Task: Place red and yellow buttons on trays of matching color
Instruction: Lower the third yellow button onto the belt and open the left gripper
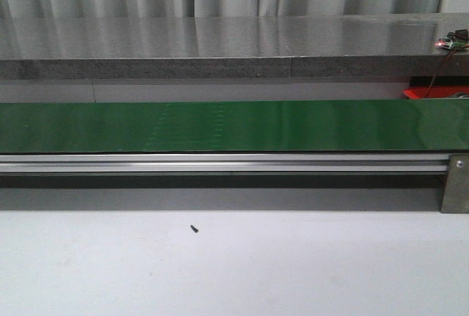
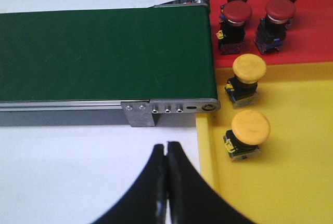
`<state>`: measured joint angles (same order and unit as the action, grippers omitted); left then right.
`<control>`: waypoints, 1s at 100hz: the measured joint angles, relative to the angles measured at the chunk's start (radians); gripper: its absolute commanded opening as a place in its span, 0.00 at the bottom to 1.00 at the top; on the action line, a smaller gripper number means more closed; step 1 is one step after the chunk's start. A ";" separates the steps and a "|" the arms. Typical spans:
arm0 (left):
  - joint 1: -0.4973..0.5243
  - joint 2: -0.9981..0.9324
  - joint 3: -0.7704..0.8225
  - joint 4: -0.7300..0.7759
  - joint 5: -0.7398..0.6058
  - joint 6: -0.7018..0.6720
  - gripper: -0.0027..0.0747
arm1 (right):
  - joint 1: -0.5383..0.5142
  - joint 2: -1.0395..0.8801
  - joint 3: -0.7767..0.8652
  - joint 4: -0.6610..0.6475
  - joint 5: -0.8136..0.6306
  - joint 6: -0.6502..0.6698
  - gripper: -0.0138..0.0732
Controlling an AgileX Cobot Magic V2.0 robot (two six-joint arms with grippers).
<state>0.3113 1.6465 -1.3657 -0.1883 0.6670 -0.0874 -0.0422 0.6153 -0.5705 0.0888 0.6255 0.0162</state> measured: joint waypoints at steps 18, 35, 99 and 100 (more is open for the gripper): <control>0.048 0.112 -0.087 -0.029 0.029 0.000 0.83 | 0.000 0.000 0.000 0.000 0.000 0.000 0.09; 0.051 0.225 -0.159 -0.048 0.032 -0.018 0.83 | 0.000 0.000 0.000 0.000 0.000 0.000 0.09; 0.073 0.510 -0.325 -0.085 -0.018 -0.211 0.83 | 0.000 0.000 0.000 0.000 0.000 0.000 0.09; 0.073 0.513 -0.325 -0.085 -0.018 -0.211 0.83 | 0.000 0.000 0.000 0.000 0.000 0.000 0.09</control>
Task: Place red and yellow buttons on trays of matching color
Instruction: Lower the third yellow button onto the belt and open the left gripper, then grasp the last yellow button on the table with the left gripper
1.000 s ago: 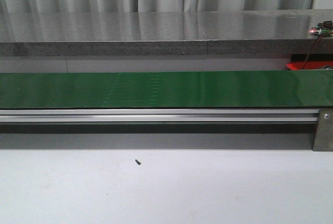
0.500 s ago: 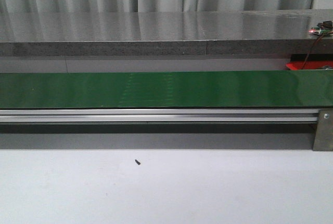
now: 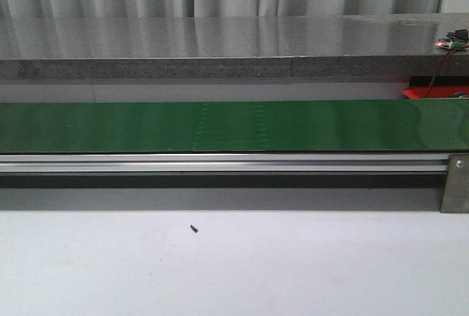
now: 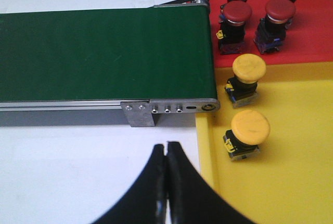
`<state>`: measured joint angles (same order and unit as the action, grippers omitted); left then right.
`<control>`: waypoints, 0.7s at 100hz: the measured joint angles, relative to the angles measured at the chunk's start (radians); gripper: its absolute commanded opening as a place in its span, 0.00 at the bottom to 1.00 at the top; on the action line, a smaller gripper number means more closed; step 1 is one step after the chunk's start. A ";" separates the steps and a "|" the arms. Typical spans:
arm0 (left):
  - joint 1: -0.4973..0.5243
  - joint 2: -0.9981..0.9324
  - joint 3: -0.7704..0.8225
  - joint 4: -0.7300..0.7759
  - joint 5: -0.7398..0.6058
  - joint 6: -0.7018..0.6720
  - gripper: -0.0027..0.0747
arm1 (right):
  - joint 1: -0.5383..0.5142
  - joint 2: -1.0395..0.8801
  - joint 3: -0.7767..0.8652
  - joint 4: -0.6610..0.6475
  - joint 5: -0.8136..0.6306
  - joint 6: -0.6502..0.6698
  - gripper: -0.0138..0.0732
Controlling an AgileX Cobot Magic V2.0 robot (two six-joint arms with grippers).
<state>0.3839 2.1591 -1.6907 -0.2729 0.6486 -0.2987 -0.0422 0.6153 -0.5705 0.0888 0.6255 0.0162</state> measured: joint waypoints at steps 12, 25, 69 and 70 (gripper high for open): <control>0.000 0.019 -0.002 -0.004 -0.013 -0.002 0.78 | 0.000 0.000 0.000 0.000 0.000 0.000 0.09; 0.000 0.024 -0.005 -0.004 -0.020 -0.005 0.52 | 0.000 0.000 0.000 0.000 0.000 0.000 0.09; 0.000 0.008 -0.006 0.015 0.016 -0.007 0.28 | 0.000 0.000 0.000 0.000 0.000 0.000 0.09; 0.000 0.006 -0.006 0.017 0.020 -0.007 0.28 | 0.000 0.000 0.000 0.000 0.000 0.000 0.09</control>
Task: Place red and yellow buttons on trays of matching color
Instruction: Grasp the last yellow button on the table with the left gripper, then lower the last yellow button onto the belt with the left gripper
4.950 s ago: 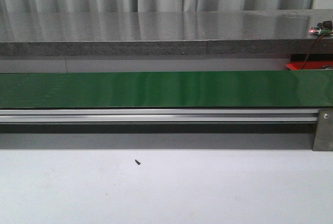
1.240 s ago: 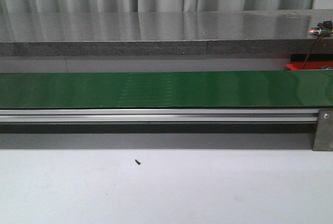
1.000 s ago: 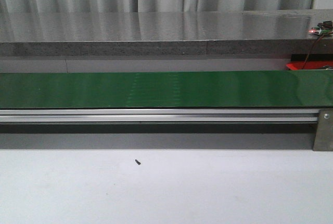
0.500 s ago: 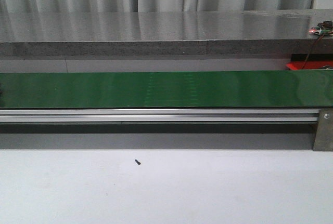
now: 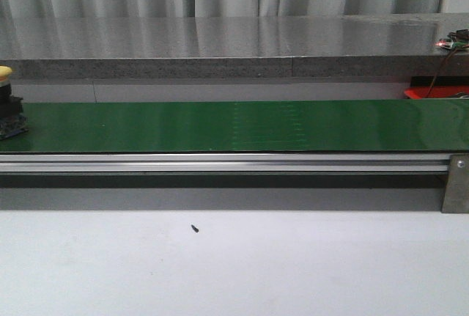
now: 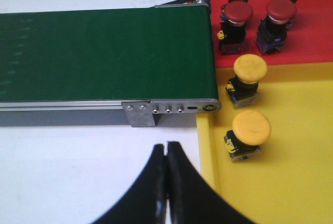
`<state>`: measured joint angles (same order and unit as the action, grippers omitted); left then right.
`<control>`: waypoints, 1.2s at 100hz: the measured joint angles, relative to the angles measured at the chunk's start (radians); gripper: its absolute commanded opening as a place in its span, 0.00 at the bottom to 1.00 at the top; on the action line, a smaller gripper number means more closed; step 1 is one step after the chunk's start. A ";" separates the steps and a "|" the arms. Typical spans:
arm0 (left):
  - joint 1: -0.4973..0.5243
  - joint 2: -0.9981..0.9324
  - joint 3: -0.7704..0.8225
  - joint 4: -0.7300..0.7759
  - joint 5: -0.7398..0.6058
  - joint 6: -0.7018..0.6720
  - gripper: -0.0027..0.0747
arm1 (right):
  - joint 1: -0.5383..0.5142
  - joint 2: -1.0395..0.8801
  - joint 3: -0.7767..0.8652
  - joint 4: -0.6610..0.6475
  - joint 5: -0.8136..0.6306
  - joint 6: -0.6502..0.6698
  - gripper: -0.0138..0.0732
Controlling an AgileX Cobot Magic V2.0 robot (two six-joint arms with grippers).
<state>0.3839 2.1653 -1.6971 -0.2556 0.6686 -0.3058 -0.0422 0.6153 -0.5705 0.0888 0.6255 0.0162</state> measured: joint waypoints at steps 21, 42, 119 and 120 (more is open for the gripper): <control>0.007 -0.112 0.000 0.086 0.094 0.035 0.28 | 0.000 0.000 0.000 0.000 0.000 0.000 0.09; 0.009 -0.232 0.000 0.124 0.198 0.132 0.28 | 0.000 0.000 0.000 0.000 0.000 0.000 0.09; -0.106 -0.304 0.131 0.124 0.277 0.221 0.30 | 0.000 0.000 0.000 0.000 0.000 0.000 0.09; -0.106 -0.304 0.134 0.124 0.274 0.221 0.31 | 0.000 0.000 0.000 0.000 0.000 0.000 0.09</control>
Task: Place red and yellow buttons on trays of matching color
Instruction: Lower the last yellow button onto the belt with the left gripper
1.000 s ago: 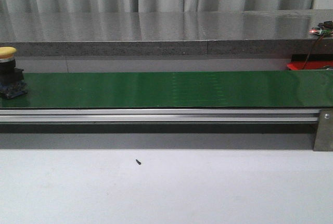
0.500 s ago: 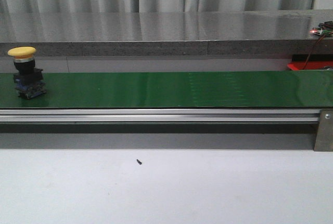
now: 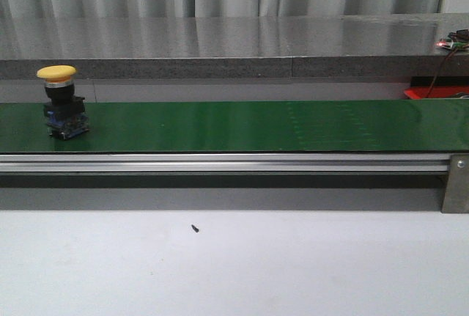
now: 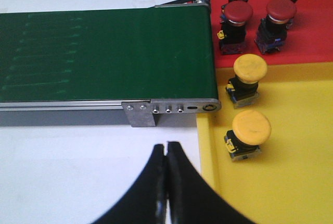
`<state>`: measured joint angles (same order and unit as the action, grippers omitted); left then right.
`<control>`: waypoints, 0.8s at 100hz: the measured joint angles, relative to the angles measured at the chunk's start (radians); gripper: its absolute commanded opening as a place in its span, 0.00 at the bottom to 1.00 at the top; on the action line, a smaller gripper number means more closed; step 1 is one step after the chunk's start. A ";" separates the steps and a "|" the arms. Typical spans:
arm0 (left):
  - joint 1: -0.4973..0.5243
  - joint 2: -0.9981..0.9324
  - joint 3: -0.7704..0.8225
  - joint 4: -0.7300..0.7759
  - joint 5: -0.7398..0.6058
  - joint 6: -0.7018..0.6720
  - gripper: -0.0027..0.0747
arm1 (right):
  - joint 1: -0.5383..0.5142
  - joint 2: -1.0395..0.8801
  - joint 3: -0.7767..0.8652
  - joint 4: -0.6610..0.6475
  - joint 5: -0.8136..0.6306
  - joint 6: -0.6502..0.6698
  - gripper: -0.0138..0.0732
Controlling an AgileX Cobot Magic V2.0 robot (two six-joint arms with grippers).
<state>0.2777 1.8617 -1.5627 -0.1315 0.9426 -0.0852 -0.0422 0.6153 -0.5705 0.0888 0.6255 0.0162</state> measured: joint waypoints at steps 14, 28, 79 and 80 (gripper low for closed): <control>0.000 0.000 0.027 0.000 -0.006 0.009 0.55 | 0.000 0.000 0.000 0.000 0.000 0.000 0.09; -0.002 -0.004 0.033 0.000 -0.012 0.031 0.85 | 0.000 0.000 0.000 0.000 0.000 0.000 0.09; -0.041 -0.267 0.060 -0.073 -0.001 0.136 0.18 | 0.000 0.000 0.000 0.000 0.000 0.000 0.09; -0.048 -0.272 0.062 -0.073 -0.001 0.136 0.16 | 0.000 0.000 0.000 0.000 0.000 0.000 0.09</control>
<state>0.2299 1.5893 -1.5007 -0.2049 0.9416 0.0513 -0.0422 0.6153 -0.5705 0.0888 0.6255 0.0162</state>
